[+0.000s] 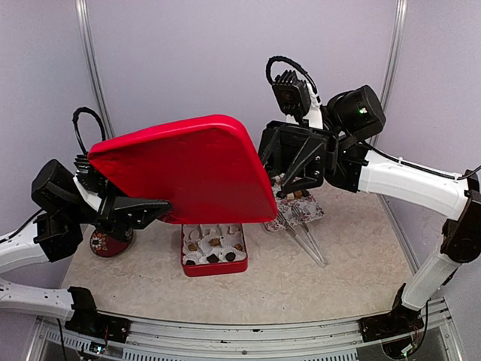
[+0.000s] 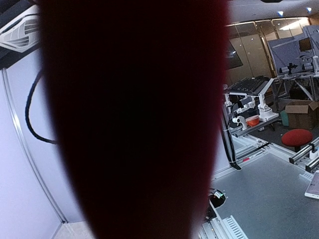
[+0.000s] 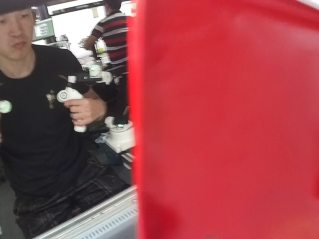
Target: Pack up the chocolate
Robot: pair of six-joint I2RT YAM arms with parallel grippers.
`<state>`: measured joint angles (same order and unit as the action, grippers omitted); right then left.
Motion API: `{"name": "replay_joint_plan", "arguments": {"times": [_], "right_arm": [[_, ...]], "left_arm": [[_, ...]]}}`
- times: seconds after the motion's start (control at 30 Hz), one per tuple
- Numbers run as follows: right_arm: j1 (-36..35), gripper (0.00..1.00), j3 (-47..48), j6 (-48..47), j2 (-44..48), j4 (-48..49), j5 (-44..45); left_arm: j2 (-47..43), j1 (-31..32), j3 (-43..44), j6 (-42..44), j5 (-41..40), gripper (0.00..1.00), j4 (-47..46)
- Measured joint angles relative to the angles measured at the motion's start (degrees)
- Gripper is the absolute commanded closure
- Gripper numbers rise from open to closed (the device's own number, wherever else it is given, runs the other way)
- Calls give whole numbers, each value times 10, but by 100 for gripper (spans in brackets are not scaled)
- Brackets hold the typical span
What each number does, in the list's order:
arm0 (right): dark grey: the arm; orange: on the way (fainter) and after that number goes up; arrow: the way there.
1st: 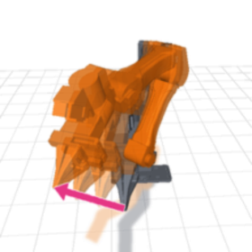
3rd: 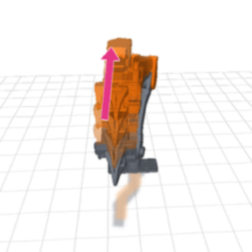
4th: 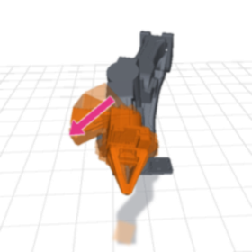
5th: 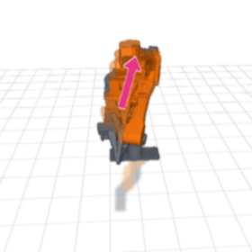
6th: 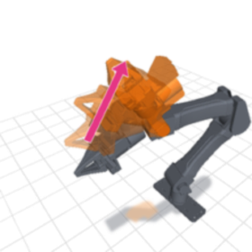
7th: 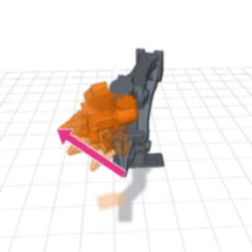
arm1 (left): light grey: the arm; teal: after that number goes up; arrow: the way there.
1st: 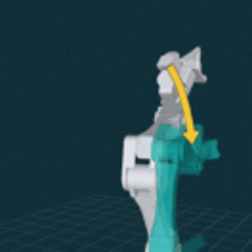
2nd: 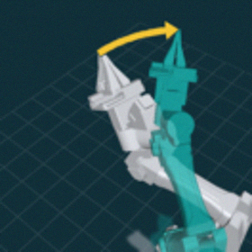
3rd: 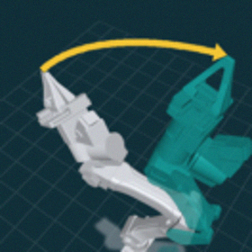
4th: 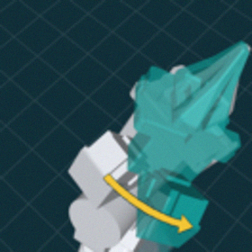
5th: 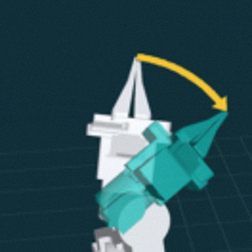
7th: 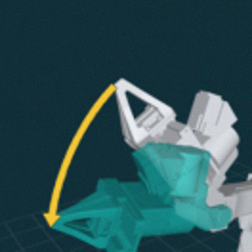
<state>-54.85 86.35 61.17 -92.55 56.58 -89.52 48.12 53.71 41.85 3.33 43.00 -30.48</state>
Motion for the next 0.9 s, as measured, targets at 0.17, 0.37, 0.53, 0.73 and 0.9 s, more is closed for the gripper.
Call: {"name": "replay_joint_plan", "arguments": {"times": [0.17,0.37,0.53,0.73,0.9], "right_arm": [[104,23,-42,-3,12,-2,2],[246,21,-132,-42,38,-74,60],[258,22,-162,-169,51,-255,152],[260,26,-195,-272,47,-413,260],[260,30,-246,-290,17,-447,303]], "left_arm": [[-1,1,0,-9,-20,94,28],[4,-28,0,-99,-70,92,66],[31,-77,-4,-234,-93,92,81],[66,-103,-26,-360,-107,88,110],[94,-140,-68,-445,-108,87,128]]}}
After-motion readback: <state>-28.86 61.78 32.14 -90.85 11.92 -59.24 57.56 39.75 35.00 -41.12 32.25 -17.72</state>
